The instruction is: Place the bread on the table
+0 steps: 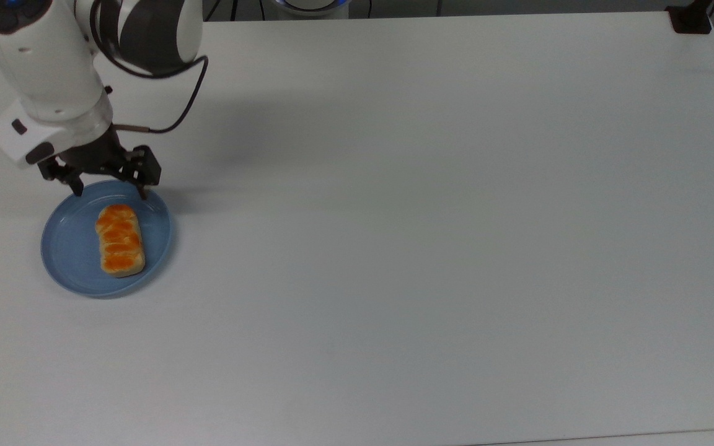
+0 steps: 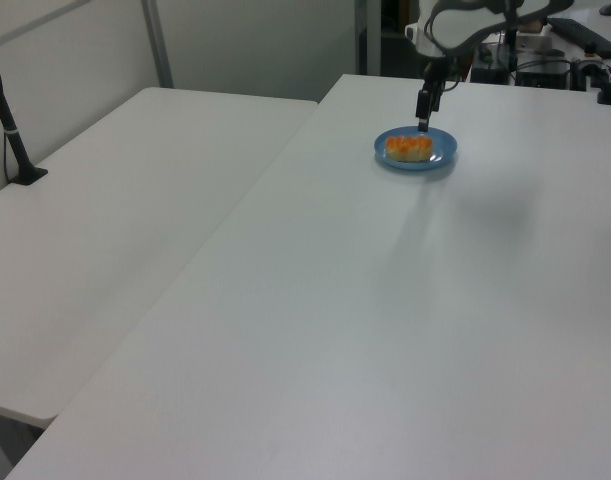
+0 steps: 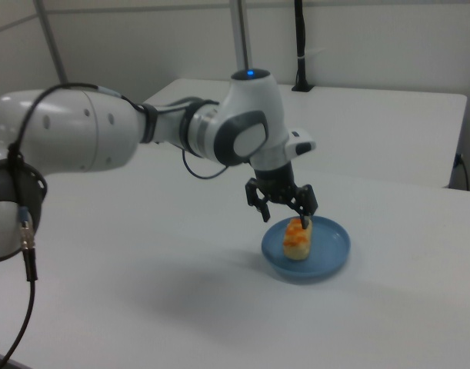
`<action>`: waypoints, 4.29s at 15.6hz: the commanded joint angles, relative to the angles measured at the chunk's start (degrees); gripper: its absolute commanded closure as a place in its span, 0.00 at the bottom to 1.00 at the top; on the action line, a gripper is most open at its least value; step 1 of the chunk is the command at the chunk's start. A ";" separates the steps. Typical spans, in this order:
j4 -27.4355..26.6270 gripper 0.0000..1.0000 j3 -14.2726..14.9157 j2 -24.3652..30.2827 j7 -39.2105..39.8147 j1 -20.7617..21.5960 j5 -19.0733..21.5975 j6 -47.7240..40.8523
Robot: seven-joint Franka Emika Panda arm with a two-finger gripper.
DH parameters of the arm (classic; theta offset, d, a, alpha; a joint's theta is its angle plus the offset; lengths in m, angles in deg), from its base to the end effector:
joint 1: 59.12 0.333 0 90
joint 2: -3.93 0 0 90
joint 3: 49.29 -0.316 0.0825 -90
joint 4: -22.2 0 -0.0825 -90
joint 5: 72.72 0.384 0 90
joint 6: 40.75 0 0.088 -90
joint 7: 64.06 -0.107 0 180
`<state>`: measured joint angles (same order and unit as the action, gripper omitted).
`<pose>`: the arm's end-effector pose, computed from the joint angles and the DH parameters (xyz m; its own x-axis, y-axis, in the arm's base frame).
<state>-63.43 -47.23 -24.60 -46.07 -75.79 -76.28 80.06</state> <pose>0.6703 -0.2260 0.3936 0.9959 0.0257 0.0862 0.0165 -0.9943 0.1056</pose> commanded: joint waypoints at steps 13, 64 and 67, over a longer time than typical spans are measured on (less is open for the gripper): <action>1.52 0.14 -0.30 -8.74 0.99 -0.65 0.65 11.46; -3.23 0.00 -6.45 25.19 -20.89 15.88 -2.95 -29.14; -3.32 0.00 -6.45 25.45 -21.15 15.79 -1.20 -29.84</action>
<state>-64.87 -53.87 -0.98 -66.21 -60.10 -80.09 51.61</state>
